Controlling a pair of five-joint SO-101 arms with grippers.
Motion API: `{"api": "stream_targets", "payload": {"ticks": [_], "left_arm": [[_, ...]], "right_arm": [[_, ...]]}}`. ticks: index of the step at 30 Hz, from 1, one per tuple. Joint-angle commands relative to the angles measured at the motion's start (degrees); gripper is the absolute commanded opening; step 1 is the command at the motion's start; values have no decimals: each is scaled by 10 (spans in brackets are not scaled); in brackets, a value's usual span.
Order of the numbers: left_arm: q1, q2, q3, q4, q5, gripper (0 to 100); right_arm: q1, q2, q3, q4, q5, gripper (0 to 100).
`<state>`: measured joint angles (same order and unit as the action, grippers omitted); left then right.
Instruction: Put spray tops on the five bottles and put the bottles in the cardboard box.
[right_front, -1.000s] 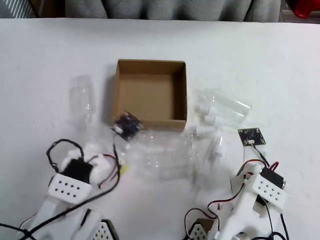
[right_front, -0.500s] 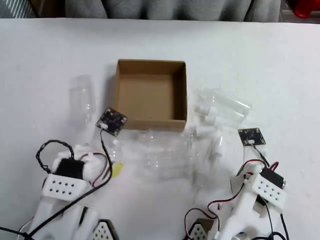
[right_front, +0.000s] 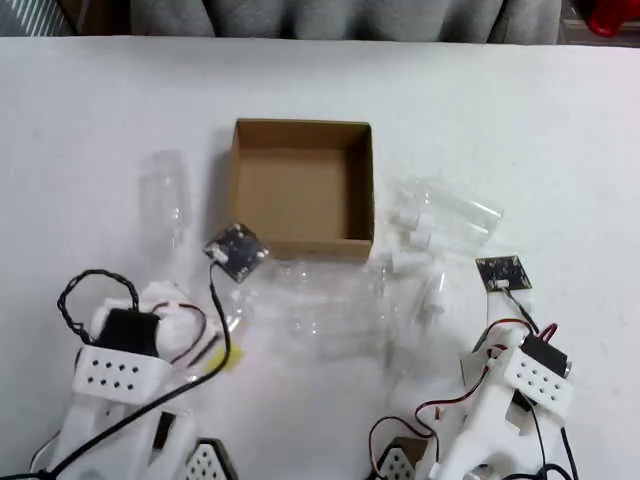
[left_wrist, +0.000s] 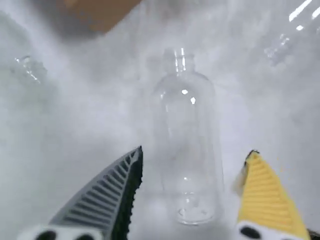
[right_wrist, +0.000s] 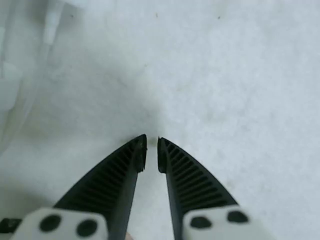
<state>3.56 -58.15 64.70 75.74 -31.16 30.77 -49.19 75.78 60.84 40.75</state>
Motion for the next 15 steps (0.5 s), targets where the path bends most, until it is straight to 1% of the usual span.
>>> {"api": "stream_targets", "payload": {"ticks": [1, 4, 11, 15], "left_arm": [[0, -5, -38, 10, -50, 308], [1, 10, -47, 6, -56, 306], [-15, 189, -157, -3, -53, 305], [-12, 251, -169, -19, -54, 305]], "right_arm": [[-2, -5, -2, -7, -3, 16], [-2, -5, -2, -7, -3, 16], [-2, -8, 3, -7, 0, 16], [-2, -9, 4, -7, 1, 16]]}}
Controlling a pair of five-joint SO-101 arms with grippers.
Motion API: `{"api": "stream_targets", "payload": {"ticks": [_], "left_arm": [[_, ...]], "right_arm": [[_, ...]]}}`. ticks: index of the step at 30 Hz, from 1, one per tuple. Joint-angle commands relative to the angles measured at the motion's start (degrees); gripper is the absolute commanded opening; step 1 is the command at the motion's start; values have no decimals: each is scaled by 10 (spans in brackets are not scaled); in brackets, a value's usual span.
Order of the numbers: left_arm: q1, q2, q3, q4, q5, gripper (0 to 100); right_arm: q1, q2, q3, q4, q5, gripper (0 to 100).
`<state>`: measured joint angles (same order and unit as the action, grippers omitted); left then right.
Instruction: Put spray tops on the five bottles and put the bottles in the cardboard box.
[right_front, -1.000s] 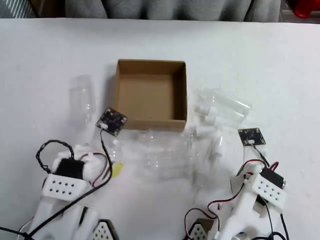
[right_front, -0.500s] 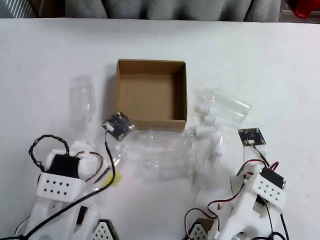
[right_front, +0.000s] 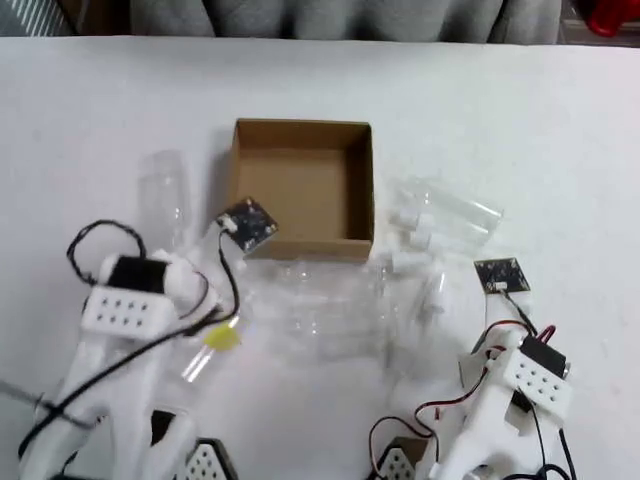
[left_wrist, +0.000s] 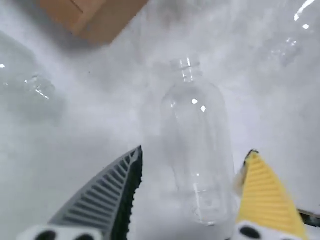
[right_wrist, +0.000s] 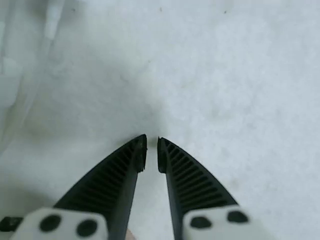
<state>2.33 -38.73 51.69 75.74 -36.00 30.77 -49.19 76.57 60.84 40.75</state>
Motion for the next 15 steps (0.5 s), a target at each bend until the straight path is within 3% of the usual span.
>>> {"api": "stream_targets", "payload": {"ticks": [1, 15], "left_arm": [[1, 66, -34, -21, -5, 307], [58, 83, 38, -118, 53, 310]], "right_arm": [[-2, -9, -4, -7, 1, 16], [-2, -9, -4, -7, 2, 16]]}}
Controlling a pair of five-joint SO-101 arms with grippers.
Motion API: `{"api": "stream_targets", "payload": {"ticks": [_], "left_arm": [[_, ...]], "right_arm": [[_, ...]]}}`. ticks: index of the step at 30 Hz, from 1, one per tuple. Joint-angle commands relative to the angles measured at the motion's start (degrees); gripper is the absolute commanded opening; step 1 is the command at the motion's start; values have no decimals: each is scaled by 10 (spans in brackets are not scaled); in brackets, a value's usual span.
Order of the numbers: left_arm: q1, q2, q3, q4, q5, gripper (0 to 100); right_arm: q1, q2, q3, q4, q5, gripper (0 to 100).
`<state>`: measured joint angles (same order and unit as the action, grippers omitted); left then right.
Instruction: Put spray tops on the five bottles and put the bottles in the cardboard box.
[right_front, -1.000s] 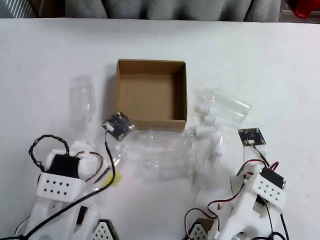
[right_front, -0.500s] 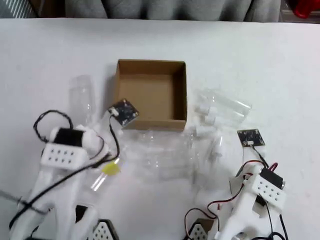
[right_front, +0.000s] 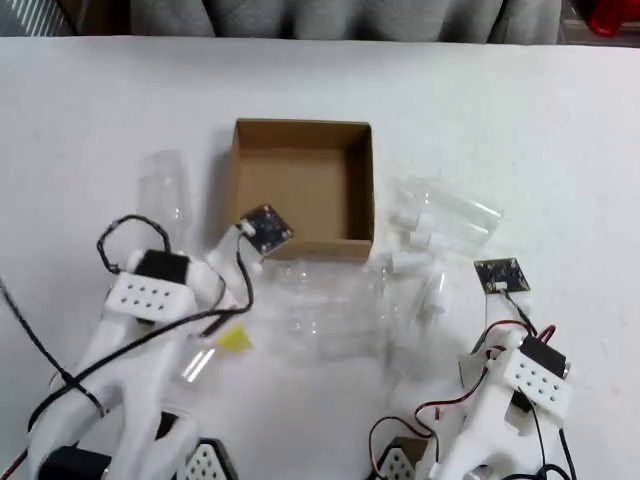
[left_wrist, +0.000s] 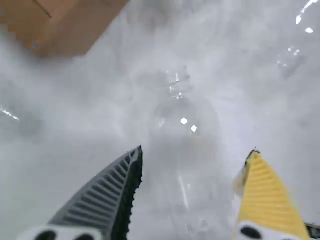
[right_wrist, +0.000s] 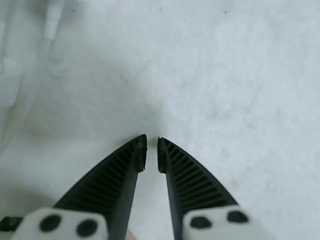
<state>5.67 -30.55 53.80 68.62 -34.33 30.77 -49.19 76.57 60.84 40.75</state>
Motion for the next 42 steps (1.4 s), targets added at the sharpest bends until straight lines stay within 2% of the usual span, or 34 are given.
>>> {"api": "stream_targets", "payload": {"ticks": [1, 8, 16, 23, 31, 35, 38, 42], "left_arm": [[26, 1, 23, -58, 43, 310], [22, 1, 58, -106, 47, 310], [13, 2, 62, -114, 40, 309], [5, 6, 65, -119, -4, 310], [3, 132, -18, -97, -1, 305], [3, 144, -28, -93, -1, 304], [3, 138, -25, -96, -4, 234], [7, 132, -13, -98, -25, 4]], "right_arm": [[-2, -9, -4, -7, 2, 16], [-2, -9, -4, -7, 2, 16], [-2, -9, -4, -7, 2, 16], [-2, -7, -4, -7, 2, 16], [-2, -7, -4, -7, 3, 16], [-2, -8, -4, -7, 3, 16], [-2, -9, -4, -7, 3, 16], [-2, -9, -4, -7, 3, 16]]}}
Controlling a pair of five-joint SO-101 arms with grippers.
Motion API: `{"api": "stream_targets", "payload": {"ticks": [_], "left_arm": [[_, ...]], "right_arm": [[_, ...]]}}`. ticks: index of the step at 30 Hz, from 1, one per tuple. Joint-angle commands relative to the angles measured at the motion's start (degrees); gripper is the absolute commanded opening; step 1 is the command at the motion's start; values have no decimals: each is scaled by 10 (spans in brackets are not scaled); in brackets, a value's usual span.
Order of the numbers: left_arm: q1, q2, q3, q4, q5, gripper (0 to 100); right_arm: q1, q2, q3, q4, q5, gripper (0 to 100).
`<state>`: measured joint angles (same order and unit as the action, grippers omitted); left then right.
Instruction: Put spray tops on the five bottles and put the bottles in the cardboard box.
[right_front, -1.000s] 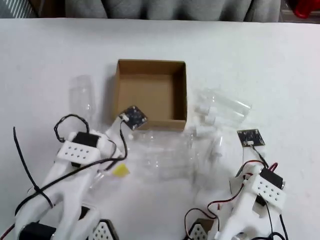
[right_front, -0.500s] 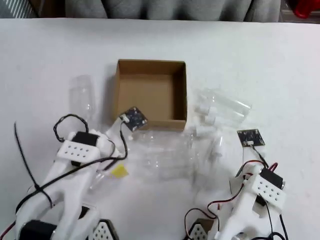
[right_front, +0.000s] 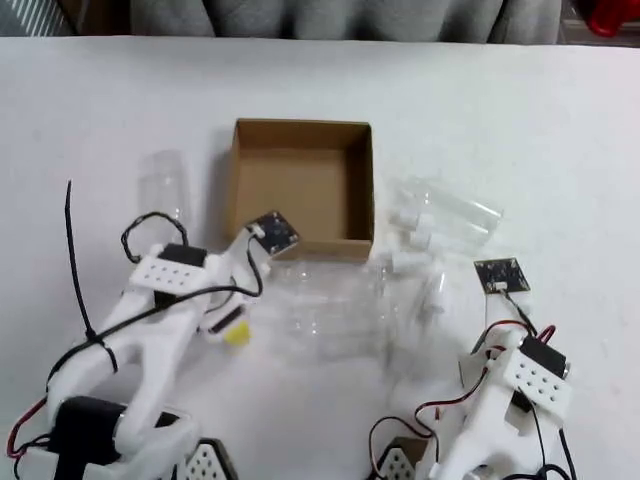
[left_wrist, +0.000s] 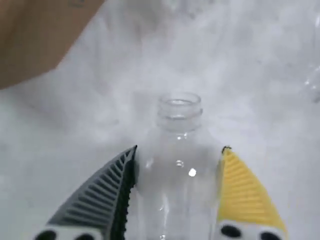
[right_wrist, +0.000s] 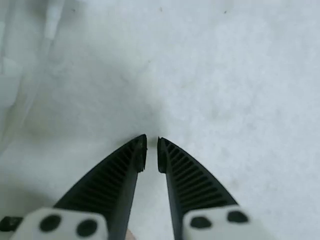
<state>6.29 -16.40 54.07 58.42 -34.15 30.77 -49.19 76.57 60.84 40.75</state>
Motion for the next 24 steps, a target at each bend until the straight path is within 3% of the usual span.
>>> {"api": "stream_targets", "payload": {"ticks": [1, 7, 12, 24], "left_arm": [[0, -9, -15, 8, -37, 25], [-22, -9, -18, 8, -41, 26], [-67, -10, -34, 4, 31, 26], [-96, -10, -40, -15, 61, 26]], "right_arm": [[-2, -9, -4, -7, 3, 16], [-2, -9, -4, -7, 3, 16], [-9, -9, -14, -2, -2, 17], [-95, -5, -186, 109, -31, 20]]}}
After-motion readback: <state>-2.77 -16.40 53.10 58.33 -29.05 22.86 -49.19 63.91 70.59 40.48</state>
